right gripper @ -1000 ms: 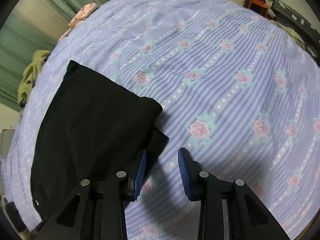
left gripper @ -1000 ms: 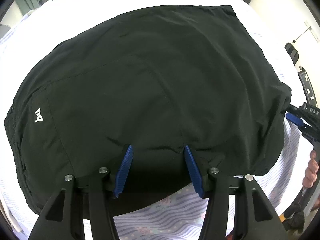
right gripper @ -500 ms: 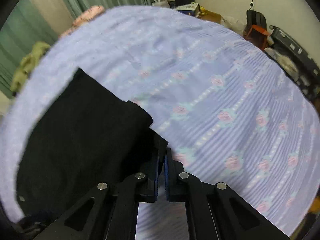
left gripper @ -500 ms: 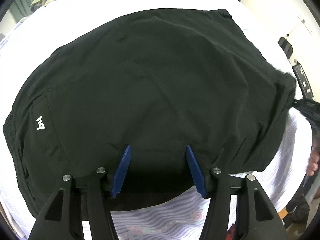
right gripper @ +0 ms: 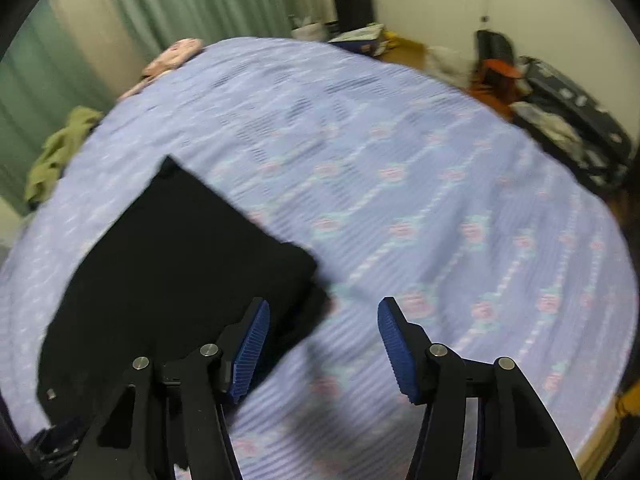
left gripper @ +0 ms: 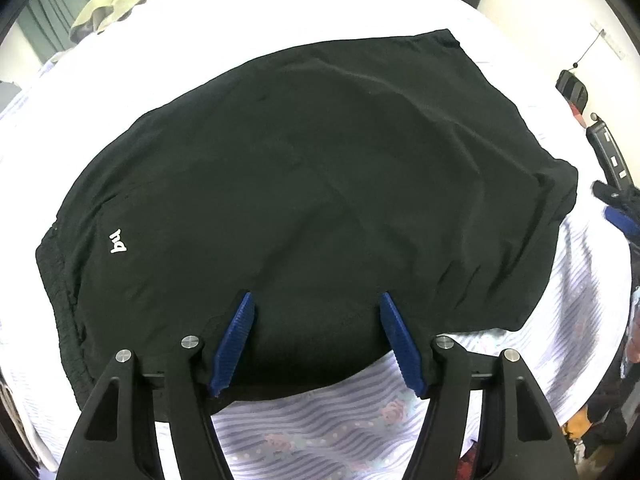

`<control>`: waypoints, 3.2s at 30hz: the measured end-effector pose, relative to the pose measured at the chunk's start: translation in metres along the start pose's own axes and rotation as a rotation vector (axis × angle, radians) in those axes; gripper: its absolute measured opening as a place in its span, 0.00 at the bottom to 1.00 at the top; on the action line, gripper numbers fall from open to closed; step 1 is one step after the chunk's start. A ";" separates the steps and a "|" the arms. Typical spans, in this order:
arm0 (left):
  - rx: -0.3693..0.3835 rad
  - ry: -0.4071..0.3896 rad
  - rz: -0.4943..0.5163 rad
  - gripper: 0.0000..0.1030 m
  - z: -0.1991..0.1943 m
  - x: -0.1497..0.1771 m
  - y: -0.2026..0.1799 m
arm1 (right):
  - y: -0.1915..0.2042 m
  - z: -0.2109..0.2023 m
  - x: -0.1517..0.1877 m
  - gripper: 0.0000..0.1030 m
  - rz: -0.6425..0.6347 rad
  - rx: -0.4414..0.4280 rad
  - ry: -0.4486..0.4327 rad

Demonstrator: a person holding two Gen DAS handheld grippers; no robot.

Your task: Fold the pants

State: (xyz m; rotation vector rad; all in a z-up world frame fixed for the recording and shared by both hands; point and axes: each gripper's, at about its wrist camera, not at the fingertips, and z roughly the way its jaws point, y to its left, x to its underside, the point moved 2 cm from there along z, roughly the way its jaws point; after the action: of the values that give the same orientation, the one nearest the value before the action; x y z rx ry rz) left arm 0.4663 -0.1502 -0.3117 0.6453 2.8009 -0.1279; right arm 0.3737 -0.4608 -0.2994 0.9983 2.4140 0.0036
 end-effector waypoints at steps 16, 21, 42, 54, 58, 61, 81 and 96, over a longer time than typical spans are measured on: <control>-0.024 0.015 -0.034 0.63 0.018 -0.006 0.001 | 0.011 0.047 0.000 0.03 -0.009 0.034 0.108; -0.044 0.011 -0.037 0.63 0.006 0.002 0.009 | -0.002 0.048 0.008 0.06 0.000 0.117 0.153; 0.011 -0.114 -0.451 0.71 -0.066 0.136 0.189 | 0.182 -0.049 0.125 0.52 -0.440 -0.203 0.252; 0.200 -0.073 -0.596 0.51 -0.012 0.111 0.214 | 0.202 -0.040 0.150 0.52 -0.458 -0.189 0.320; 0.167 -0.051 -0.584 0.38 -0.011 0.103 0.207 | 0.196 -0.038 0.148 0.52 -0.445 -0.175 0.324; 0.104 -0.060 -0.555 0.23 -0.020 0.095 0.203 | 0.187 -0.034 0.145 0.52 -0.417 -0.169 0.336; -0.227 -0.118 -0.288 0.62 -0.059 0.081 0.219 | 0.185 -0.042 0.154 0.52 -0.503 -0.099 0.291; -0.071 -0.067 -0.383 0.51 0.007 0.000 0.262 | 0.261 -0.032 0.105 0.52 -0.533 -0.181 0.140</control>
State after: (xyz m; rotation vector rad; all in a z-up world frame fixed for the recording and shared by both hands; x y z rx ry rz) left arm 0.5834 0.0837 -0.3254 0.0811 2.8151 -0.1181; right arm 0.4688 -0.1953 -0.2698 0.2638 2.6788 0.1033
